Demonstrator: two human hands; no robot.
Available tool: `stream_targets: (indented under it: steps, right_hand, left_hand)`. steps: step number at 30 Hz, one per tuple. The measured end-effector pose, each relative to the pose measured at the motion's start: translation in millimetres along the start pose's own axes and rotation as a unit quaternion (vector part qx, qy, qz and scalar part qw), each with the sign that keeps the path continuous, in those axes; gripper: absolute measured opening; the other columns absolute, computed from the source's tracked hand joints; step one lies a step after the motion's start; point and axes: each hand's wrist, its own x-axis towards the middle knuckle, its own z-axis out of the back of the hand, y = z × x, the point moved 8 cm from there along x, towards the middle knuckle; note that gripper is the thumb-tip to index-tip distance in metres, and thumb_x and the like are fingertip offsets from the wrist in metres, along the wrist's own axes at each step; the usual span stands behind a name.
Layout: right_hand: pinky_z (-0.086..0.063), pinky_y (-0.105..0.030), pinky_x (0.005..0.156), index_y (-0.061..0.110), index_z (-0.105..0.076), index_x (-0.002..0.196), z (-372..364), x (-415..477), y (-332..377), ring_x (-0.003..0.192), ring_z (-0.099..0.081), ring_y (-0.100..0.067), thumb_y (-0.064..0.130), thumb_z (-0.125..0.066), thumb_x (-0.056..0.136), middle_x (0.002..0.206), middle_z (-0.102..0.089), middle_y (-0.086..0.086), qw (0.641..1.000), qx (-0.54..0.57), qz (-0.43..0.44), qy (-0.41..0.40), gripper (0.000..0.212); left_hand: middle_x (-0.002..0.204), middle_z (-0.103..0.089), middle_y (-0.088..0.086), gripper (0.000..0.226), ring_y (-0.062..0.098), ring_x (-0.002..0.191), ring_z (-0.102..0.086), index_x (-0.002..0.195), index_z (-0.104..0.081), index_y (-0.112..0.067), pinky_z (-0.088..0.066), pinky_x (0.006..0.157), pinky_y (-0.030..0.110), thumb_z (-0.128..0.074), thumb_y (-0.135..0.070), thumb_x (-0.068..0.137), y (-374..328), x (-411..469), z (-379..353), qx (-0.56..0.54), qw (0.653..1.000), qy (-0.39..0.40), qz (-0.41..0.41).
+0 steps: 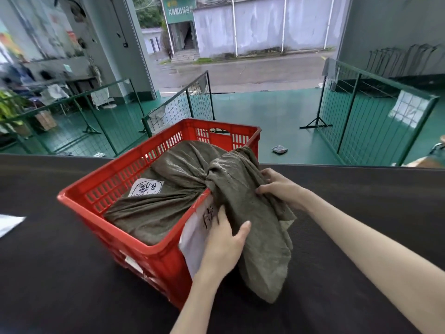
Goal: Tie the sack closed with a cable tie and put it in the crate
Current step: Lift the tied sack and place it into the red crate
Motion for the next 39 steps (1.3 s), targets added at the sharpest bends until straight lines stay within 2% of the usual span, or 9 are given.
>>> stream_targets:
  steps: [3,6,14,17,20,23,26,36,39]
  right_hand:
    - [-0.054,-0.046,0.087,0.014,-0.048,0.114,-10,-12,-5,0.090,-0.064,-0.028,-0.004,-0.058,0.082,0.102,-0.063,-0.016,0.998,0.061,0.011,0.006,0.038]
    - [-0.051,-0.048,0.092,0.009,-0.049,0.113,-18,-27,1,0.097,-0.062,-0.029,-0.008,-0.054,0.081,0.107,-0.063,-0.020,0.996,0.078,0.041,0.021,0.037]
    - [-0.055,-0.038,0.088,0.008,-0.058,0.119,0,-72,35,0.094,-0.067,-0.024,-0.005,-0.057,0.086,0.107,-0.069,-0.016,0.991,0.054,0.118,0.026,0.036]
    - [-0.055,-0.030,0.084,0.014,-0.061,0.116,14,-83,36,0.089,-0.066,-0.020,0.001,-0.061,0.085,0.101,-0.070,-0.016,0.990,0.020,0.141,-0.012,0.033]
    - [-0.055,-0.024,0.076,0.013,-0.063,0.111,25,-91,32,0.086,-0.064,-0.018,0.005,-0.064,0.084,0.100,-0.070,-0.012,0.989,0.016,0.140,-0.036,0.028]
    - [-0.054,-0.032,0.081,0.012,-0.064,0.107,25,-93,27,0.090,-0.067,-0.019,0.006,-0.065,0.083,0.101,-0.072,-0.010,0.991,0.017,0.132,-0.024,0.024]
    - [-0.054,-0.031,0.081,0.010,-0.065,0.106,18,-92,27,0.088,-0.068,-0.018,0.005,-0.063,0.085,0.101,-0.073,-0.010,0.992,0.015,0.125,-0.006,0.022]
    - [-0.055,-0.031,0.076,0.006,-0.067,0.096,3,-80,20,0.078,-0.067,-0.019,0.004,-0.059,0.087,0.092,-0.074,-0.011,0.993,0.069,0.094,-0.005,0.012]
    - [-0.056,-0.034,0.077,0.002,-0.066,0.098,7,-78,12,0.077,-0.067,-0.020,0.003,-0.058,0.087,0.091,-0.073,-0.013,0.993,0.092,0.076,-0.023,0.013]
  left_hand:
    - [0.155,-0.026,-0.007,0.115,0.009,0.141,-0.028,0.150,-0.003,-0.036,-0.028,0.117,0.040,-0.074,-0.063,0.063,20,0,-35,-0.119,0.990,0.066,0.031]
    - [0.147,-0.039,-0.008,0.121,0.006,0.135,-0.039,0.146,-0.010,-0.038,-0.035,0.113,0.041,-0.087,-0.050,0.054,28,7,-64,-0.203,0.976,0.063,0.037]
    - [0.126,-0.059,0.003,0.056,0.017,0.120,-0.056,0.131,-0.045,-0.017,-0.044,0.106,0.044,-0.062,-0.001,0.080,-1,0,-70,-0.393,0.917,-0.054,0.040]
    - [0.105,-0.065,0.000,0.035,0.021,0.108,-0.061,0.113,-0.058,-0.007,-0.051,0.089,0.019,-0.056,0.007,0.081,-27,-4,-32,-0.308,0.943,-0.124,0.010]
    - [0.089,-0.071,0.011,0.017,0.029,0.092,-0.065,0.090,-0.066,-0.005,-0.043,0.068,0.027,-0.058,-0.002,0.075,-62,-1,28,-0.117,0.975,-0.186,-0.042]
    - [0.098,-0.067,0.027,0.018,0.039,0.095,-0.063,0.091,-0.063,0.006,-0.044,0.073,0.035,-0.059,-0.004,0.076,-93,6,76,0.066,0.979,-0.182,-0.064]
    - [0.110,-0.063,0.026,0.026,0.044,0.101,-0.059,0.104,-0.059,0.004,-0.049,0.086,0.044,-0.052,0.000,0.079,-115,14,107,0.209,0.965,-0.133,-0.090]
    - [0.084,-0.047,0.009,0.015,0.027,0.075,-0.047,0.083,-0.042,-0.009,-0.045,0.074,0.046,-0.052,0.002,0.080,-102,58,176,0.415,0.892,-0.131,-0.122]
    - [0.084,-0.048,0.014,0.023,0.035,0.078,-0.056,0.089,-0.042,-0.006,-0.045,0.068,0.046,-0.056,0.006,0.076,-66,68,181,0.461,0.866,-0.127,-0.145]
